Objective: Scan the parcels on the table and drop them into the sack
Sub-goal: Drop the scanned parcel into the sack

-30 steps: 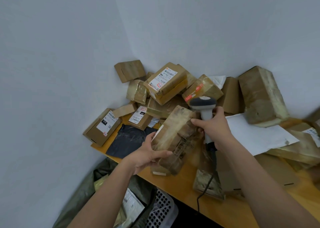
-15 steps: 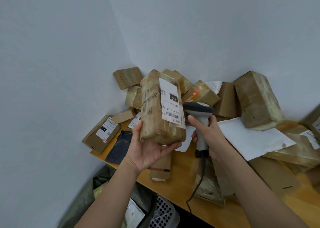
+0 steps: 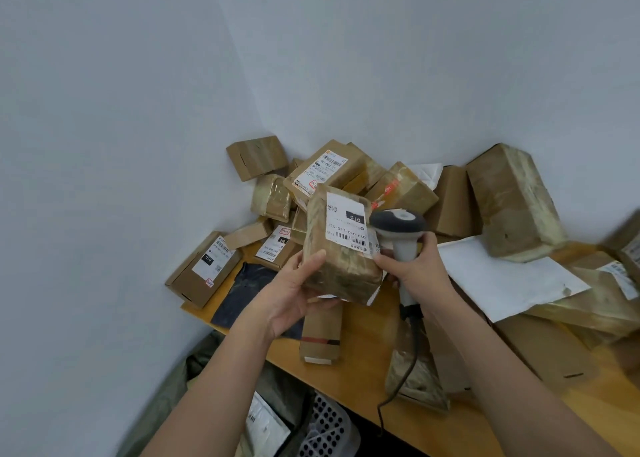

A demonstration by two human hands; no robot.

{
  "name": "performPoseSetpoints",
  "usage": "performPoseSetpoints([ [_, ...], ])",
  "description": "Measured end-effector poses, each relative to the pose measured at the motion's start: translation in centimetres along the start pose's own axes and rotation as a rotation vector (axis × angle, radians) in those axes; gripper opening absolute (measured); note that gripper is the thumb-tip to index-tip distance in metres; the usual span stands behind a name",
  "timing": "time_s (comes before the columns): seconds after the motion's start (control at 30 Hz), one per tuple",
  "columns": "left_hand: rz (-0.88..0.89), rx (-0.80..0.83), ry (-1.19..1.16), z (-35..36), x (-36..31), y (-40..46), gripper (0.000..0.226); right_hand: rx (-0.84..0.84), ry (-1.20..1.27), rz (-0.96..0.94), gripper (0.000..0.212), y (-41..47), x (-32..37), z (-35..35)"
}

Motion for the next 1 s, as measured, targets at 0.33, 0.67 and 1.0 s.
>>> performPoseSetpoints([
  [0.33,0.15,-0.105,0.337,-3.1,-3.6,-0.3,0.036,-0.156,0.025,-0.104,0.055,-0.3,1.1,-2.1],
  [0.67,0.136,0.316,0.839,0.9,-4.9,-0.7,0.041,0.303,-0.507,-0.123,0.08,-0.9,1.5,2.0],
  [1.0,0.167,0.309,0.817,1.4,-5.2,-0.8,0.06,0.399,-0.468,-0.016,0.075,-0.7,-1.1,2.5],
])
Point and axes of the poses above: each hand's wrist, its own y-axis towards the middle knuckle, its own z-axis out of the palm, x = y × z, the point moved 9 cm from there along y, towards the middle knuckle, and after that the axes turned 10 degrees about z, right-handed, at the moved point
